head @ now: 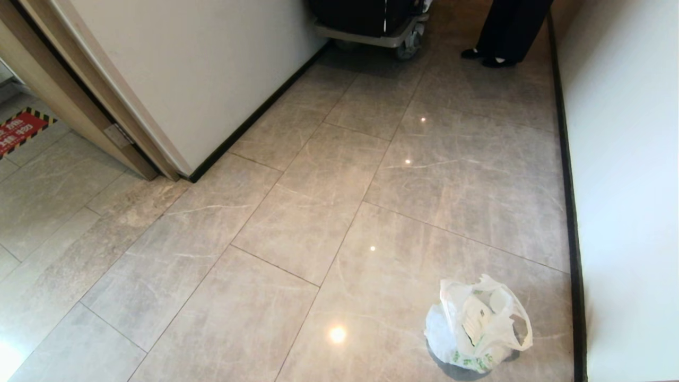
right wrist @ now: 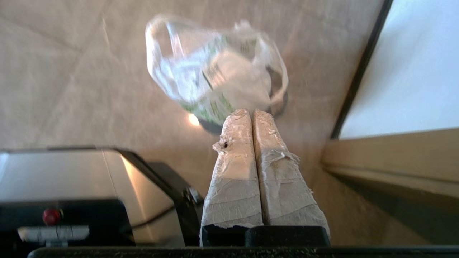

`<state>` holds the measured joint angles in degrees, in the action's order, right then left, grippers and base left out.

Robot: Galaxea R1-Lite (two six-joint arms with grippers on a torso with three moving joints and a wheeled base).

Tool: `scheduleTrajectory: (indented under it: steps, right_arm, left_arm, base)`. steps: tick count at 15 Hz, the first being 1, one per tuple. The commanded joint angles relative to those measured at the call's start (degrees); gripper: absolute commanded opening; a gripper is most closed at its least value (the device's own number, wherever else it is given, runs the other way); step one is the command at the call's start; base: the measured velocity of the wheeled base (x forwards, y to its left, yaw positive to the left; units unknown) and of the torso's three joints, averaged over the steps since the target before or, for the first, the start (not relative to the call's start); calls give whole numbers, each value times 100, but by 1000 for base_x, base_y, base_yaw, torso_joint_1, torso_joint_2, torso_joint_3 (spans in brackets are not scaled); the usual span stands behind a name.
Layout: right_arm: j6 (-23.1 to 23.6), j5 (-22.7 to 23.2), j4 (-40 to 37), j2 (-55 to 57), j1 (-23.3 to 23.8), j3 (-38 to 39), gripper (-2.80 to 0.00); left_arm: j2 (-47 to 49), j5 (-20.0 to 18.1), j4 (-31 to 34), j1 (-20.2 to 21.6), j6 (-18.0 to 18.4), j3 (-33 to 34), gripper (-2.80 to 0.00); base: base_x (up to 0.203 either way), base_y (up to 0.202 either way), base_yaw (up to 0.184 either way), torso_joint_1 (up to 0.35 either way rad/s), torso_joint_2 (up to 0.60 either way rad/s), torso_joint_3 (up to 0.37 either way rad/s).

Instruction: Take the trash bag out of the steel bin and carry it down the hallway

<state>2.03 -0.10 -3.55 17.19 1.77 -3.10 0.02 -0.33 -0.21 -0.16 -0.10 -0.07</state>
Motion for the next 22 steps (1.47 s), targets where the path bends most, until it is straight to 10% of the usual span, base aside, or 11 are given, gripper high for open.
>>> scheduleTrajectory:
  steps: [1, 22]
  right_arm:
    - [-38, 0, 82, -961, -90, 155, -280]
    - [78, 10, 372, -1719, -177, 310, -280]
  left_arm:
    - [-2, -2, -6, -2, 1, -1, -280]
    - [-2, -2, 3, -2, 1, 7, -280]
  base:
    - [0, 0, 0, 0, 0, 0]
    - [0, 0, 0, 1, 0, 17]
